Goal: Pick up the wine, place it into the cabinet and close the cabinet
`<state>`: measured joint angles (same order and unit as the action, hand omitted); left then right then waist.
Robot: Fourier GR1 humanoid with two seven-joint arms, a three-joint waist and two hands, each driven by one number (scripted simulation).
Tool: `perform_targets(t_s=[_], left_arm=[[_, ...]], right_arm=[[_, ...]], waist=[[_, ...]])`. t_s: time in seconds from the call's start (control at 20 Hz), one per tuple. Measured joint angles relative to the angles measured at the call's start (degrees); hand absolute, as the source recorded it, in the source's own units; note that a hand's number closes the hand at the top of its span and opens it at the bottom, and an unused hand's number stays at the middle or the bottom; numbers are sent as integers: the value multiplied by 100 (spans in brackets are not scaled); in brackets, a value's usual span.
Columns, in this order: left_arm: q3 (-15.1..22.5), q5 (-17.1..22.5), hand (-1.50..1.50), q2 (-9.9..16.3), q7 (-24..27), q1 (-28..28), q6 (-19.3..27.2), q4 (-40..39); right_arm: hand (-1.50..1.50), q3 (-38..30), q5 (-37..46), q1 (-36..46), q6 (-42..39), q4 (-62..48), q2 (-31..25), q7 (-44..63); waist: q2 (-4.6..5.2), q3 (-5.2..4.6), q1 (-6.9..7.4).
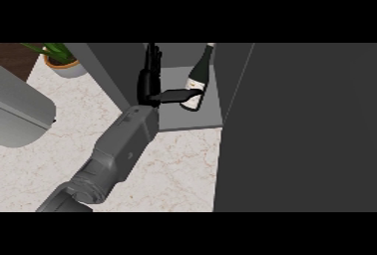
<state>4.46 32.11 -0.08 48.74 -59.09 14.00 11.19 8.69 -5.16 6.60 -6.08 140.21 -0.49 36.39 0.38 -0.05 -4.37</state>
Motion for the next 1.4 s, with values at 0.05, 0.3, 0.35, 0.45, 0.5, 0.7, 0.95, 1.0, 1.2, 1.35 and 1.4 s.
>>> perform_targets(t_s=[0.05, 0.3, 0.35, 0.45, 0.5, 0.7, 0.95, 1.0, 1.2, 1.35, 1.4], left_arm=[[113, 97, -150, 1, -14, 71, 28, 98], [962, 646, -150, 8, -148, 807, 279, 951], [1204, 767, -150, 8, -200, 967, 436, 1197], [1646, 974, -150, 8, -254, 1334, 742, 1739], [1891, 1092, -150, 8, -308, 1522, 936, 2040], [2600, 1151, -150, 8, -415, 2175, 1585, 3141], [3199, 923, -150, 9, -637, 2893, 2198, 4417], [3318, 864, -150, 9, -647, 3081, 2278, 4666], [3576, 590, -150, 152, -921, 3632, 2652, 5751], [3777, 367, -150, 402, -1180, 4124, 2921, 6593], [3827, 274, -150, 463, -1305, 4221, 3060, 6845]], right_arm=[[-150, 7, 2, 36, 31, -2, 11, 20], [-150, -47, 21, 2, 46, 22, -23, 25], [-150, -82, 19, -7, 42, 21, -32, 22], [-150, -90, 52, -78, 26, 32, -46, -19], [-150, -65, 60, -161, 17, 45, -42, -50], [-150, 87, 237, -104, 205, 121, -8, 94], [-150, -44, 262, -135, 201, 147, -67, 41], [-150, -52, 262, -207, 166, 149, -77, -20], [-150, -183, 248, -233, 119, 148, -117, -92], [-150, -53, 300, -351, 133, 157, -70, -189], [-150, -101, 292, -449, 88, 150, -80, -275]], waist=[[-6, 1, 8], [-42, 2, 112], [-47, 2, 130], [-56, 3, 188], [-63, 4, 204], [-70, 5, 333], [-66, 6, 411], [-66, 5, 420], [-64, 7, 454], [-65, 6, 463], [-63, 7, 461]])
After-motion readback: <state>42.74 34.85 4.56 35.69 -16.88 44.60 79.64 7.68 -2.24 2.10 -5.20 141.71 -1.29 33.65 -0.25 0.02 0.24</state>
